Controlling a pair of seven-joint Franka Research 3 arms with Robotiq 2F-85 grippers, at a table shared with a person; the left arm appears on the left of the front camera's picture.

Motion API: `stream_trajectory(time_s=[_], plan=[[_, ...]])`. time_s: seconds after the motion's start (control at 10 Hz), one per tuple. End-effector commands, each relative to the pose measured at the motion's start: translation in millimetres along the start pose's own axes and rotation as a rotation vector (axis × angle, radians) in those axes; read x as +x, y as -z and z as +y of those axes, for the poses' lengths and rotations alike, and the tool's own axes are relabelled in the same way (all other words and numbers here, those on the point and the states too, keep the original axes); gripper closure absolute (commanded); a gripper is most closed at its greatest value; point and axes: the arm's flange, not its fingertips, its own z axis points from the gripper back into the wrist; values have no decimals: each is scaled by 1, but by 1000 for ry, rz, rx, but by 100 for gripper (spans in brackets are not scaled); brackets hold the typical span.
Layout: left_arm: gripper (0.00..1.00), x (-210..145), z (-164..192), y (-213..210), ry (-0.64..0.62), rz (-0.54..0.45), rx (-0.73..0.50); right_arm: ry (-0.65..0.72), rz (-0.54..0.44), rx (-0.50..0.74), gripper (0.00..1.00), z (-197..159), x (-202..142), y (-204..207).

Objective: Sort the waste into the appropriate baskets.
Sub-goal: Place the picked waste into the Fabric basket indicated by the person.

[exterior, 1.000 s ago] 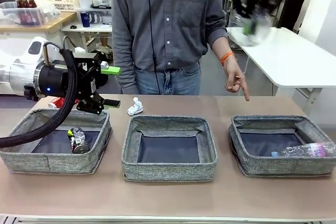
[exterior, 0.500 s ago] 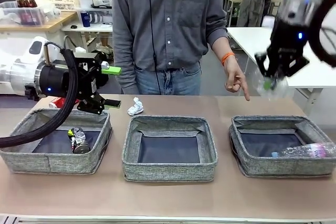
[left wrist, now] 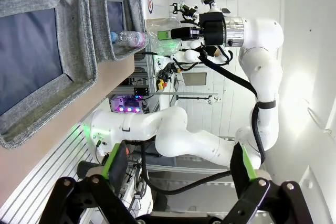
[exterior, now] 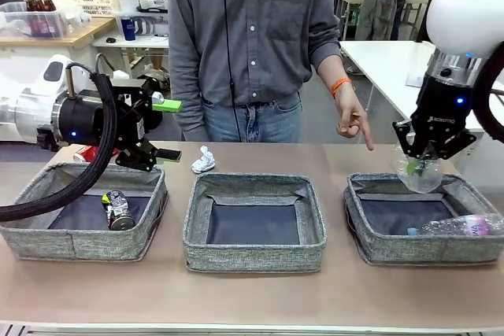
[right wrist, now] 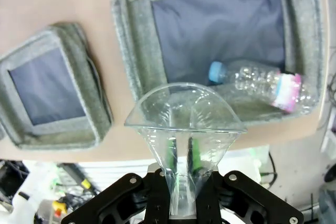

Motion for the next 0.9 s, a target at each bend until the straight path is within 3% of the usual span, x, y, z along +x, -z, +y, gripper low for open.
stream_trajectory(time_s=[0.0, 0.5, 0.6, 0.7, 0.8], plan=[[0, 0, -3, 1, -9, -7, -5, 44, -15, -32, 88, 4, 5, 1], [0, 0, -3, 1, -9, -7, -5, 302, -107, -50, 88, -10, 17, 18], [0, 0, -3, 1, -9, -7, -5, 318, -129, -46, 66, -13, 17, 15], [0, 0, -3, 1, -9, -7, -5, 332, -157, -47, 33, -14, 17, 12], [0, 0, -3, 1, -9, -7, -5, 331, -159, -46, 11, -15, 16, 12]])
